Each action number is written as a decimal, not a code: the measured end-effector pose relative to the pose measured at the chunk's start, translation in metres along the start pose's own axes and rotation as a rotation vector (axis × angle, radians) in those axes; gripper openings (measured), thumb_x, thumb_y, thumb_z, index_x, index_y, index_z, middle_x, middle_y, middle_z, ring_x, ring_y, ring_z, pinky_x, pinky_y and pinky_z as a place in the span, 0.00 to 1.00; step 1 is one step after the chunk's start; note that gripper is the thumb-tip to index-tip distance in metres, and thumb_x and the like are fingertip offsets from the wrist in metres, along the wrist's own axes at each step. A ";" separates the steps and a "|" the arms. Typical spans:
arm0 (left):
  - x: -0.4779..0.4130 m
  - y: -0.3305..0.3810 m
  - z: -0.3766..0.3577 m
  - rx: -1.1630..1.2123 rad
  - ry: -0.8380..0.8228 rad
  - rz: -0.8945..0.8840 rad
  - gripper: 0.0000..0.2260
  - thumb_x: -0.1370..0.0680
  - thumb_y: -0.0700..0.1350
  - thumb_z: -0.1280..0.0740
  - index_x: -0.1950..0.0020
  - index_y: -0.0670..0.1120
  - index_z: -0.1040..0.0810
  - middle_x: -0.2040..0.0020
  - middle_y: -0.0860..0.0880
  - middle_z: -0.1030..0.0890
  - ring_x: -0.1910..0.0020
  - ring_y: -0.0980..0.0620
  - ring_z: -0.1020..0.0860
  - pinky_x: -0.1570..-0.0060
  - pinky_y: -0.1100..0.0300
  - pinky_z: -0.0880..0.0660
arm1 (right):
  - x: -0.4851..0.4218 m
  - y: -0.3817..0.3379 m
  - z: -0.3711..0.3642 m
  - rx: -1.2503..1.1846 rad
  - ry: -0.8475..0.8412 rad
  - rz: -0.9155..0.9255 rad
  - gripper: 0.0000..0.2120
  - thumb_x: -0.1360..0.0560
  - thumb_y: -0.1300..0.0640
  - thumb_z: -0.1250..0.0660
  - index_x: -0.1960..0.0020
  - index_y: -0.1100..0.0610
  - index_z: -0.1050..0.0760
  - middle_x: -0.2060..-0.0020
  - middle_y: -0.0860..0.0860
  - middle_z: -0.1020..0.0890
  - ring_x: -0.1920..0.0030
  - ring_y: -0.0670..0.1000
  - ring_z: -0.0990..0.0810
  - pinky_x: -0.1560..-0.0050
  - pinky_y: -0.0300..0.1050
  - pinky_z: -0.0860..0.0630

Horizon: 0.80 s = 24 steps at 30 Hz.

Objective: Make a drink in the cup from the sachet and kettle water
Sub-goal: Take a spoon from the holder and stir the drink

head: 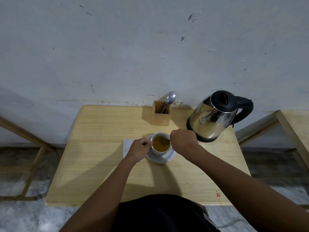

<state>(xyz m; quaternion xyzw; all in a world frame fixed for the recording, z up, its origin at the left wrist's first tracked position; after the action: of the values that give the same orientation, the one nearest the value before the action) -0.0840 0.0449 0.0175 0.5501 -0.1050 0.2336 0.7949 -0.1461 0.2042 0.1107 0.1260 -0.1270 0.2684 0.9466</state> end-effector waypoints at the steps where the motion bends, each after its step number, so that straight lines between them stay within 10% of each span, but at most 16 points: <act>1: 0.000 0.001 0.000 -0.003 0.002 -0.003 0.11 0.21 0.47 0.35 0.54 0.42 0.18 0.61 0.47 0.20 0.60 0.47 0.22 0.48 0.42 0.21 | 0.002 0.002 -0.001 -0.010 -0.002 -0.007 0.08 0.21 0.61 0.41 0.47 0.57 0.24 0.55 0.52 0.18 0.60 0.53 0.21 0.63 0.44 0.32; 24: 0.000 0.000 0.001 -0.034 0.018 0.016 0.09 0.22 0.50 0.34 0.56 0.47 0.19 0.62 0.46 0.20 0.64 0.46 0.22 0.60 0.43 0.20 | 0.068 0.016 -0.071 -0.649 0.351 -0.222 0.12 0.22 0.51 0.37 0.39 0.44 0.23 0.53 0.45 0.15 0.55 0.49 0.17 0.63 0.41 0.31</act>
<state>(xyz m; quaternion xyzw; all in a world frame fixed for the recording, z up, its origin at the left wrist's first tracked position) -0.0837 0.0441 0.0181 0.5336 -0.1061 0.2430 0.8031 -0.0863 0.2713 0.0682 -0.2150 -0.0269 0.1276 0.9679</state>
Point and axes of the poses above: each hand's wrist, its own x-axis away from the middle knuckle, its own z-axis out of the back of the hand, y = z × x, the point moved 3 cm from there along -x, towards the middle knuckle
